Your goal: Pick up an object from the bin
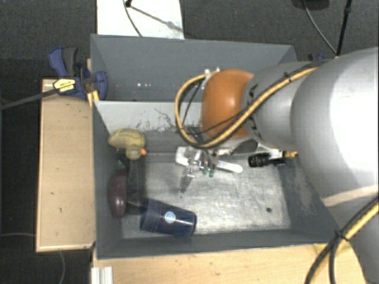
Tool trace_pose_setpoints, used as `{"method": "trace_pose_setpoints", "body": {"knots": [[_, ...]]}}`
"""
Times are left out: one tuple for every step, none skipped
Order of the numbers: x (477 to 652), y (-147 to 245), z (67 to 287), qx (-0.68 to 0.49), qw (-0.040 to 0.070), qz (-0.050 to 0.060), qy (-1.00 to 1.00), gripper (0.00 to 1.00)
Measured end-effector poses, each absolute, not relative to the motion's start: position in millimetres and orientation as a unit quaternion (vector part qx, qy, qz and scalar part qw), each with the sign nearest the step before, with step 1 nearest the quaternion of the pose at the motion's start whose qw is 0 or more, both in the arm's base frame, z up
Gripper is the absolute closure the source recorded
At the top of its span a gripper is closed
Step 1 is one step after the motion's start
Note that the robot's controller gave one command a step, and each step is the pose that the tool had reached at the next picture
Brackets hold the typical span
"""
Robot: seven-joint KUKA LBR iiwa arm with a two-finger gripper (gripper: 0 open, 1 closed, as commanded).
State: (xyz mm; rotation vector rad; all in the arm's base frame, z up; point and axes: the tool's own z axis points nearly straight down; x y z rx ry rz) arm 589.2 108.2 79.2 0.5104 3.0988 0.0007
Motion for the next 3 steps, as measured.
{"method": "trace_pose_setpoints", "body": {"knots": [[578.3,98.6,75.0,0.346,0.004,0.004,0.938,1.0],[577.3,95.9,74.9,0.348,0.004,0.004,0.937,1.0],[578.1,96.6,75.6,0.347,0.005,0.004,0.938,1.0]]}}
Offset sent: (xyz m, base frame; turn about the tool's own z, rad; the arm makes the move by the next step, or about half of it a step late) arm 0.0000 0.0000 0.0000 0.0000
